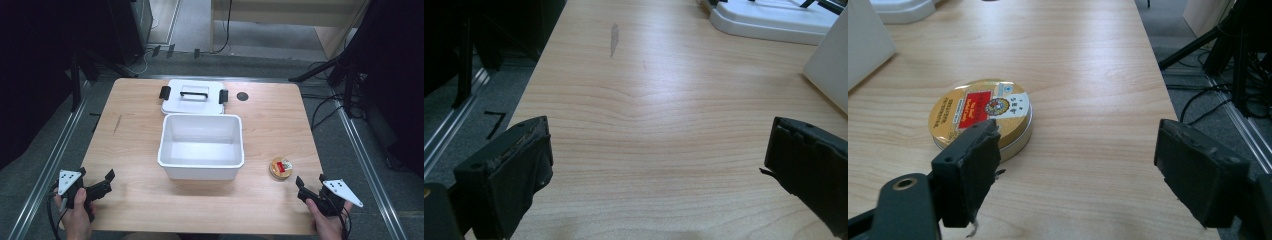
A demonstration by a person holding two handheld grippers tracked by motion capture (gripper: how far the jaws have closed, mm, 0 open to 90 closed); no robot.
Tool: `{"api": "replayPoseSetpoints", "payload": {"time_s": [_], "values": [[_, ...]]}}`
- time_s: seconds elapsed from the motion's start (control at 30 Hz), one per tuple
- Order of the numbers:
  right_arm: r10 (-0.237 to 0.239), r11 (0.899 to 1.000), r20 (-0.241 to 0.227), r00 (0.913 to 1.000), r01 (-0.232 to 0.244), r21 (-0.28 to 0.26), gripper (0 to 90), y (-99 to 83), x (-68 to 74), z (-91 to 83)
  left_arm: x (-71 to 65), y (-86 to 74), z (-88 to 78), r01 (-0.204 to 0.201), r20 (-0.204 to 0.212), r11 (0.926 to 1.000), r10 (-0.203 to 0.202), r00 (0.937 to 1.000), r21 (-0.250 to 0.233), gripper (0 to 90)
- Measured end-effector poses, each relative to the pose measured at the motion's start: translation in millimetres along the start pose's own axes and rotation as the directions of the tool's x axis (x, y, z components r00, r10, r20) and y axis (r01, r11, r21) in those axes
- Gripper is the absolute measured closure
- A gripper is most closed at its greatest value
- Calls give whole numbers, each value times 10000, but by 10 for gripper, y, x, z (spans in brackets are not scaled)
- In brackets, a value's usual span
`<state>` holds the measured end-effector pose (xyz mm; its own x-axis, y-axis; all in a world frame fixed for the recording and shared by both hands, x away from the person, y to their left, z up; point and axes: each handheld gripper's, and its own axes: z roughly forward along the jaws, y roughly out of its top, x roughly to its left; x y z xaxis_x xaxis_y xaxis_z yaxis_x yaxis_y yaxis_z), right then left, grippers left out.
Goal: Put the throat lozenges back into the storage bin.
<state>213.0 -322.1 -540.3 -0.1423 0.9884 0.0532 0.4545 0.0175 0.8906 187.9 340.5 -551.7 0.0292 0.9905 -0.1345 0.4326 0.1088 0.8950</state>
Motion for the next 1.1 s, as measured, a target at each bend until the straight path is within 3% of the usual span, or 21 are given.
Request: {"api": "replayPoseSetpoints", "payload": {"time_s": [0.13, 0.33, 0.43, 0.53, 0.6, 0.63, 0.73, 0.77, 0.83, 0.9, 0.97, 1.0, 1.07, 1.1], "values": [[-326, 9989, -114, 9994, 329, 346, 203, 79, 52, -28, -7, -4, -6, -57, -53, 10000, 57, 10000, -48, 0], [-911, 9889, -520, 9945, 965, 1131, 218, 314, 174, -40, -40, -2, 0, -353, -165, 9994, 354, 9992, 23, 0], [-1038, 9803, -790, 9915, 1154, 1603, 217, 405, 205, -15, -48, -3, 3, -423, -191, 9991, 424, 9989, 16, 0], [-1354, 9616, -920, 9865, 1532, 2275, 217, 484, 232, 31, -51, -6, 0, -382, -213, 9993, 381, 9990, -51, 0], [-1757, 9363, -678, 9821, 1880, 2966, 216, 531, 247, 78, -54, -8, -8, -465, -236, 9989, 463, 9987, -89, 0], [-1945, 9185, -751, 9780, 2085, 3360, 209, 563, 254, 108, -58, -10, -10, -485, -245, 9988, 483, 9985, -92, 0], [-2259, 8762, -1126, 9676, 2524, 4106, 194, 642, 275, 164, -66, -13, -13, -563, -263, 9983, 559, 9981, -158, 0], [-2326, 8672, -1204, 9651, 2618, 4237, 193, 666, 286, 176, -68, -13, -16, -604, -278, 9980, 599, 9978, -161, 0], [-2510, 8319, -1585, 9549, 2965, 4691, 181, 742, 325, 219, -67, -14, -15, -601, -262, 9980, 596, 9979, -173, 0], [-2769, 7911, -1891, 9421, 3352, 5116, 172, 794, 372, 273, -61, -13, -17, -562, -195, 9983, 559, 9982, -154, 0], [-3312, 7461, -2024, 9216, 3872, 5417, 167, 824, 442, 343, -48, -12, -19, -493, -121, 9986, 491, 9987, -167, 0], [-3580, 7133, -2199, 9075, 4178, 5628, 166, 838, 486, 388, -44, -13, -19, -463, -86, 9988, 461, 9989, -188, 0], [-3694, 6745, -2490, 8953, 4426, 5908, 163, 860, 533, 439, -39, -13, -21, -378, -32, 9991, 377, 9993, -206, 0], [-3746, 6439, -2755, 8853, 4622, 6098, 156, 882, 568, 476, -37, -13, -23, -366, -15, 9991, 366, 9993, -199, 0]]}}
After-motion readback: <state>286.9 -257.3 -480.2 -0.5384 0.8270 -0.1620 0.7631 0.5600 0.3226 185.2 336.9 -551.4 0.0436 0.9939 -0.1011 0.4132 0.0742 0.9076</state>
